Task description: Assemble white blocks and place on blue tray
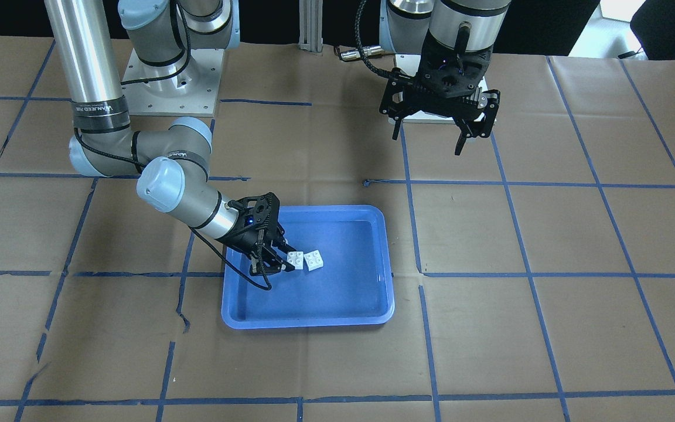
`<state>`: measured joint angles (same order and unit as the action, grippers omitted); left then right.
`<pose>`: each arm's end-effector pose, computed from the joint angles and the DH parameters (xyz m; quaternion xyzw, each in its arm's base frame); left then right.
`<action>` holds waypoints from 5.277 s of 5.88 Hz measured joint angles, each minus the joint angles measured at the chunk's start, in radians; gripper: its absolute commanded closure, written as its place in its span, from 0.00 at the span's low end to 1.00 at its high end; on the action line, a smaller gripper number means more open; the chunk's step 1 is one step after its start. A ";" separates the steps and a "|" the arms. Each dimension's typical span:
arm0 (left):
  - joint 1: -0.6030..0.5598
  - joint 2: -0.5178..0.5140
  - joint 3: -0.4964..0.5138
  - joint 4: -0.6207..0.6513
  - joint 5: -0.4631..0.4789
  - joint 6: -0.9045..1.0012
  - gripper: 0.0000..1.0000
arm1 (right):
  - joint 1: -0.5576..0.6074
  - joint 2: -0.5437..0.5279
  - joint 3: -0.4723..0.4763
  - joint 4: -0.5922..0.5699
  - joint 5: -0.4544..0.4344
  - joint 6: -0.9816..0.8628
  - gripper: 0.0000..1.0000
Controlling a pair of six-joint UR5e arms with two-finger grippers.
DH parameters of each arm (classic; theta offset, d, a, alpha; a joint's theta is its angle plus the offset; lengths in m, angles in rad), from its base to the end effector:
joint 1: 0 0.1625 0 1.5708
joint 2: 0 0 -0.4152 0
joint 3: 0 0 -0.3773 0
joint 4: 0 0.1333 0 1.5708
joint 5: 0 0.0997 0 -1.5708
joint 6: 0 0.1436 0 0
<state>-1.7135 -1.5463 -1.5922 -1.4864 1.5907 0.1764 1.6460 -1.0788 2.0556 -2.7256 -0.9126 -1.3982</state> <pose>-0.1972 -0.4556 0.4444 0.1583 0.9864 -0.0436 0.0107 0.2600 -0.5074 0.1216 -0.6546 0.6789 -0.2641 0.2023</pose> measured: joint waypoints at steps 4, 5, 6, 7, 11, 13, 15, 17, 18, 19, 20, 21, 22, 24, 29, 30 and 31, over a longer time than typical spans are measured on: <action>0.001 0.000 0.000 0.001 0.000 0.000 0.01 | 0.023 0.003 0.000 -0.013 -0.004 0.016 0.70; 0.002 0.000 0.001 0.002 0.000 0.000 0.01 | 0.024 0.003 0.000 -0.013 -0.005 0.017 0.70; 0.002 0.000 0.000 0.003 0.000 0.000 0.01 | 0.024 0.003 0.000 -0.012 -0.006 0.017 0.70; 0.002 0.000 0.000 0.003 0.001 0.000 0.01 | 0.024 0.003 0.002 -0.010 -0.007 0.017 0.70; 0.002 -0.001 0.000 0.004 0.001 0.000 0.01 | 0.025 0.003 0.004 -0.006 -0.007 0.018 0.66; 0.002 -0.002 0.001 0.004 0.000 0.000 0.01 | 0.026 0.003 0.005 -0.006 -0.006 0.017 0.57; 0.002 -0.002 0.001 0.004 0.000 0.000 0.01 | 0.026 0.003 0.005 -0.005 -0.005 0.018 0.53; 0.001 -0.002 0.006 0.005 0.000 -0.013 0.01 | 0.026 0.003 0.005 -0.005 -0.001 0.018 0.50; 0.000 -0.002 0.012 0.005 0.001 -0.046 0.01 | 0.026 0.003 0.004 -0.005 -0.001 0.018 0.13; -0.001 -0.002 0.015 0.004 0.001 -0.075 0.01 | 0.026 0.001 0.000 -0.006 -0.003 0.023 0.00; -0.001 -0.002 0.017 0.003 0.002 -0.085 0.01 | 0.023 -0.010 -0.013 -0.002 -0.011 0.066 0.00; 0.000 -0.002 0.018 0.003 0.002 -0.086 0.01 | 0.017 -0.043 -0.038 0.034 -0.051 0.127 0.00; 0.000 -0.002 0.018 0.002 0.002 -0.087 0.01 | 0.010 -0.109 -0.082 0.165 -0.126 0.160 0.00; 0.002 -0.001 0.024 -0.003 0.002 -0.110 0.01 | -0.009 -0.260 -0.242 0.566 -0.349 0.340 0.00; 0.040 0.003 0.031 -0.012 0.005 -0.141 0.01 | -0.038 -0.405 -0.560 1.193 -0.660 1.309 0.00; 0.041 0.004 0.030 -0.012 0.005 -0.141 0.01 | -0.056 -0.433 -0.583 1.252 -0.678 1.351 0.00; 0.041 0.005 0.030 -0.011 0.005 -0.141 0.01 | -0.071 -0.456 -0.591 1.285 -0.679 1.363 0.00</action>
<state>-1.6722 -1.5414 -1.5627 -1.4976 1.5953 0.0353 1.5752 -1.5351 1.4649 -1.4408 -1.5920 -0.0349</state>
